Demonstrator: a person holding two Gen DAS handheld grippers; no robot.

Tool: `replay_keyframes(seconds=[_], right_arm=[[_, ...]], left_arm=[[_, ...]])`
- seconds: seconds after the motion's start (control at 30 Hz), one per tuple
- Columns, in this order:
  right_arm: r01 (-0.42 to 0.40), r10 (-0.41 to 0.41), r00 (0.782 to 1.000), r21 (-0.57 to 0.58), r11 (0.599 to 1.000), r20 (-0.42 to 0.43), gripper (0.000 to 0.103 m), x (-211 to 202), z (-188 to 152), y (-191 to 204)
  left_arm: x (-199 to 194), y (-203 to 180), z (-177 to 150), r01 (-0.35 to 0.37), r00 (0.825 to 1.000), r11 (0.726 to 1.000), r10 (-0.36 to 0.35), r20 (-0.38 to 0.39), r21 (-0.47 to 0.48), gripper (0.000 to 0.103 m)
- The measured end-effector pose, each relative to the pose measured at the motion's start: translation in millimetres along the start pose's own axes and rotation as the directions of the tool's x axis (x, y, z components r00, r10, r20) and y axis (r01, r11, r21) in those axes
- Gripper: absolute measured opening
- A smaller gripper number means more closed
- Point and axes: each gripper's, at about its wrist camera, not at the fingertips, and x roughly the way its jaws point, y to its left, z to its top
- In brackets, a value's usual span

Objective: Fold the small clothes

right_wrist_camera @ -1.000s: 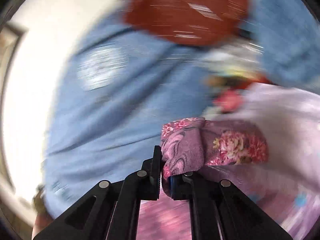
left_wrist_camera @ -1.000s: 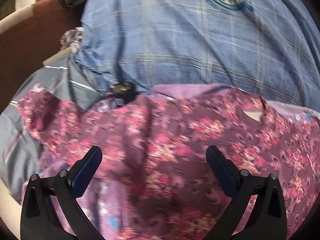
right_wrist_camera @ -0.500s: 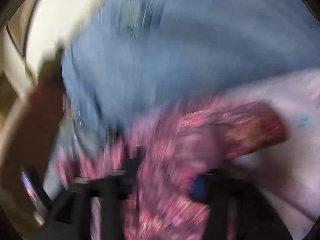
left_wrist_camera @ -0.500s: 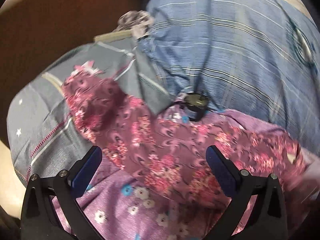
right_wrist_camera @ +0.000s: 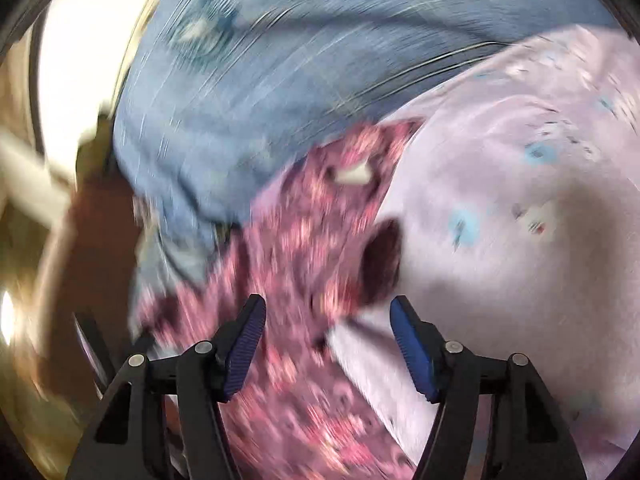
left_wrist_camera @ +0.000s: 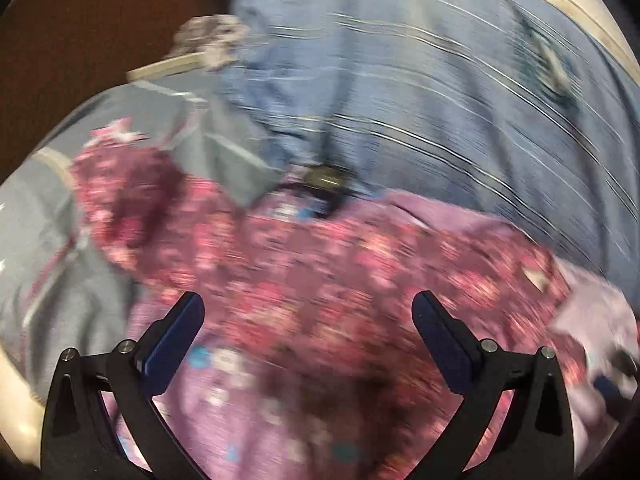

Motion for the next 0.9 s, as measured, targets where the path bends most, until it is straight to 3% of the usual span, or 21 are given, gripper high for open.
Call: replay_keyframes(seconds=[0.07, 0.2, 0.27, 0.33, 0.37, 0.4, 0.47, 0.57, 0.7, 0.83, 0.9], right_arm=[[0.037, -0.035, 0.999, 0.076, 0.996, -0.034, 0.052, 16.7, 3.8, -7.9], [0.023, -0.012, 0.998, 0.168, 0.986, -0.065, 0.05, 63.3, 3.5, -4.4], [-0.115, 0.124, 0.99, 0.138, 0.984, -0.062, 0.05, 73.4, 6.6, 18.9], [-0.316, 0.319, 0.946, 0.068, 0.946, -0.053, 0.05, 72.0, 11.0, 55.5], [-0.37, 0.37, 0.929, 0.011, 0.929, -0.027, 0.049, 60.8, 12.6, 70.8], [-0.367, 0.367, 0.93, -0.066, 0.928, -0.003, 0.05, 47.2, 13.5, 84.5], [-0.284, 0.281, 0.959, -0.14, 0.949, -0.039, 0.052, 42.8, 12.3, 92.2], [-0.082, 0.068, 0.995, -0.198, 0.977, -0.073, 0.046, 29.9, -5.6, 68.6], [0.011, -0.065, 0.982, -0.285, 0.958, -0.18, 0.04, 25.2, -63.2, 42.1], [0.099, -0.196, 0.961, -0.419, 0.903, -0.196, 0.04, 38.7, -117.8, 36.0], [0.139, -0.233, 0.963, -0.496, 0.857, -0.133, 0.04, 47.4, -135.2, 41.9]], left_arm=[[0.2, -13.6, -4.0, 0.023, 1.0, 0.999, -0.023, -0.012, 0.035, 0.103], [-3.1, -29.5, -6.9, 0.042, 0.999, 0.994, -0.043, 0.008, 0.101, 0.103], [-1.8, -31.0, -5.7, 0.026, 1.0, 0.992, -0.027, 0.008, 0.12, 0.103], [2.6, -21.8, -1.4, 0.008, 1.0, 0.996, -0.007, -0.002, 0.085, 0.103], [4.1, -15.5, 0.6, 0.0, 1.0, 0.998, 0.0, -0.007, 0.057, 0.103], [4.9, -9.5, 2.2, -0.005, 1.0, 1.0, 0.005, -0.008, 0.03, 0.103], [5.3, 2.0, 5.0, 0.0, 1.0, 1.0, 0.0, -0.008, -0.026, 0.103], [6.6, -0.6, 2.8, 0.043, 0.999, 0.998, -0.045, -0.028, -0.051, 0.103], [12.7, -25.3, -7.4, 0.106, 0.99, 0.994, -0.106, -0.092, -0.003, 0.103], [5.1, -34.5, -8.4, 0.079, 0.995, 0.997, -0.078, -0.069, 0.012, 0.103], [-1.7, -29.4, -4.9, 0.049, 0.998, 0.999, -0.049, -0.027, -0.003, 0.103]])
